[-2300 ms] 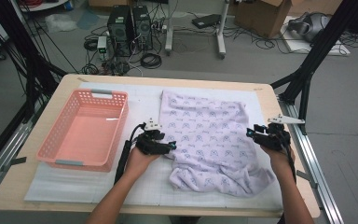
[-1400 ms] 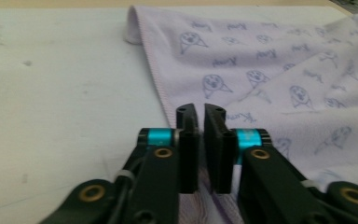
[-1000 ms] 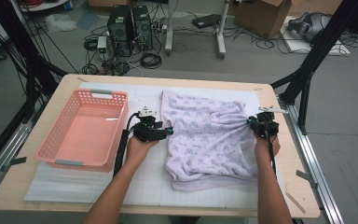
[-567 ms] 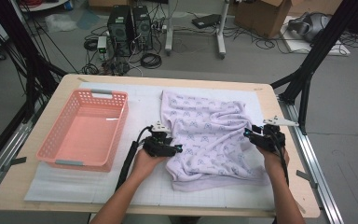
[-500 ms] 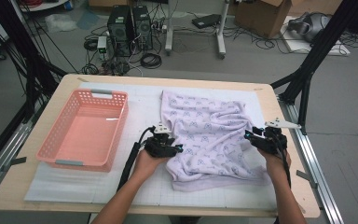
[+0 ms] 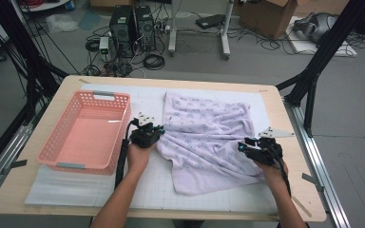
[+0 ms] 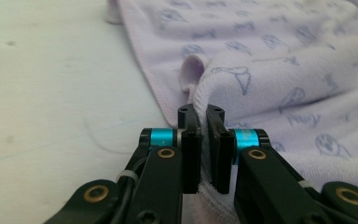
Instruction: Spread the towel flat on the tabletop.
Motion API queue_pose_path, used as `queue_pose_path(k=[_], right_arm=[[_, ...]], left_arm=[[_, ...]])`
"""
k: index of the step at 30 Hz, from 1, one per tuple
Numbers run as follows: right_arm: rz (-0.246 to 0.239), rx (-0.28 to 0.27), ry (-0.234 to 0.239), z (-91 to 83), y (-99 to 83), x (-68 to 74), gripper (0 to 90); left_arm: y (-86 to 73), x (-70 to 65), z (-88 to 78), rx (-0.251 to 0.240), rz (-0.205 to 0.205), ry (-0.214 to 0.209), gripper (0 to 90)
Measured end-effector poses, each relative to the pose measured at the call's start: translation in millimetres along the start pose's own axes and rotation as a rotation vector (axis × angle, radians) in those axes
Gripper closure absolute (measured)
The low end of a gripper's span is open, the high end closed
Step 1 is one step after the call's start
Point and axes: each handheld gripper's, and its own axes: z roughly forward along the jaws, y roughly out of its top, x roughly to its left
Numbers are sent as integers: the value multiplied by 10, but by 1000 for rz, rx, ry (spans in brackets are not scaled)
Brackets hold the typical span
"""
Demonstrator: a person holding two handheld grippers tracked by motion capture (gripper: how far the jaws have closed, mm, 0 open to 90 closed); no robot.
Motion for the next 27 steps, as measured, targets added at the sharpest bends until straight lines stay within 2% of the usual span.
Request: queue_pose_path(k=[3, 4, 5, 7, 8, 10, 11, 12, 14, 16, 17, 19, 21, 23, 25, 27], right_arm=[[0, 25, 44, 126, 35, 100, 512], [-5, 40, 60, 172, 44, 131, 505], [-20, 65, 57, 219, 52, 162, 502], [-57, 117, 12, 315, 51, 197, 508], [-63, 145, -9, 359, 42, 192, 522], [-48, 178, -18, 417, 25, 153, 596], [-40, 174, -18, 412, 32, 135, 736], [-58, 173, -11, 401, 39, 122, 820], [-120, 168, -40, 401, 48, 97, 841], [-128, 139, -111, 402, 61, 45, 841], [-130, 118, -165, 400, 67, 8, 840], [-118, 75, -279, 385, 74, -82, 837], [-92, 54, -359, 371, 62, -171, 825], [-45, 40, -375, 351, 48, -235, 791], [1, 7, -363, 296, 46, -265, 727], [32, -39, -337, 205, 57, -264, 672]], left_arm=[[-5, -10, 4, 8, 2, -16, 835], [-3, -13, 0, 9, -11, -34, 807], [0, -20, -6, 9, -24, -45, 758], [6, -21, -22, 7, -38, -68, 630], [6, -29, -31, 5, -42, -84, 609], [5, -43, -55, 7, -32, -98, 552], [3, -49, -67, 9, -38, -111, 530], [-1, -55, -78, 7, -40, -117, 517], [-9, -58, -105, 5, -35, -133, 502], [-27, -69, -131, 3, -38, -149, 501], [-37, -74, -143, 3, -38, -154, 497], [-52, -95, -159, 18, -34, -174, 477], [-61, -138, -173, 34, -18, -200, 459], [-67, -194, -188, 43, 3, -220, 449], [-93, -244, -199, 40, 13, -239, 438], [-135, -296, -176, 70, 36, -247, 430]])
